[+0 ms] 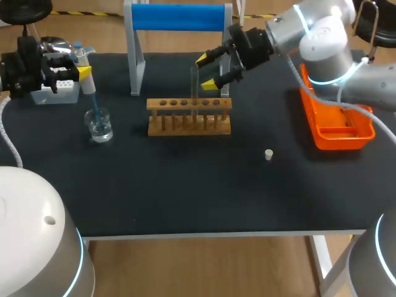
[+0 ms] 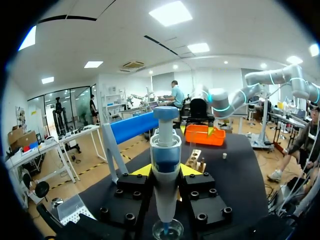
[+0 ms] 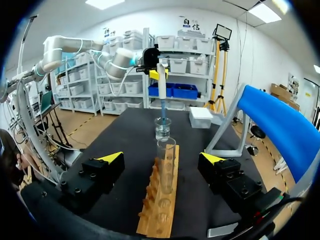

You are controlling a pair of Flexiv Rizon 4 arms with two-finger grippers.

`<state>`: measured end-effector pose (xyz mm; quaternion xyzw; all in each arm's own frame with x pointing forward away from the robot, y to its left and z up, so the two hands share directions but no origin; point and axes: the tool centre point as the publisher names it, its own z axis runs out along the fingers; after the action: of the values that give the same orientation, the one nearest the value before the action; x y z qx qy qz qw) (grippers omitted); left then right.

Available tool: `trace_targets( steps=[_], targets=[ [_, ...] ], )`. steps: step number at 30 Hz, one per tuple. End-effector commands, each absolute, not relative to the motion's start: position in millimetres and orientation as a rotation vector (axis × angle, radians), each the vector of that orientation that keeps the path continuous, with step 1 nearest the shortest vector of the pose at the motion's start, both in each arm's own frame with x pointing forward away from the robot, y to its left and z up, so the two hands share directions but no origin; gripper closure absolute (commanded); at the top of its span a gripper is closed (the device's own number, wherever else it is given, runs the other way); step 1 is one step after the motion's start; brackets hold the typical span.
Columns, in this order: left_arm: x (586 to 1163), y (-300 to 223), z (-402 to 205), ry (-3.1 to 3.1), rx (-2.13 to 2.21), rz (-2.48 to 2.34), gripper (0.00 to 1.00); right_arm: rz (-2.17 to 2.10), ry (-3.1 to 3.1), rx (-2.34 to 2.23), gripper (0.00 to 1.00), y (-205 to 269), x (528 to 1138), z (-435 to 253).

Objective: Invert the test tube, pick up the pipette, mount the tip to pipette, aspirate from beaker and dispense into the tube, eject the tip, return the pipette, and cap with the stopper.

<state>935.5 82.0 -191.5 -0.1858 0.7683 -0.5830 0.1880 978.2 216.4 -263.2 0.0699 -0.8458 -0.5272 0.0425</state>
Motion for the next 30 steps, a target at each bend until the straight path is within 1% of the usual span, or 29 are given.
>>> trace_targets(
  steps=[1, 30],
  targets=[
    [934.5, 81.5, -191.2, 2.159, -0.524, -1.638, 1.00, -1.572, -2.563, 0.247, 0.00, 227.2, 987.3, -269.6],
    [934.5, 81.5, -191.2, 2.159, -0.524, -1.638, 1.00, -1.472, -2.674, 0.233, 0.00, 256.9, 983.6, -287.8]
  ],
)
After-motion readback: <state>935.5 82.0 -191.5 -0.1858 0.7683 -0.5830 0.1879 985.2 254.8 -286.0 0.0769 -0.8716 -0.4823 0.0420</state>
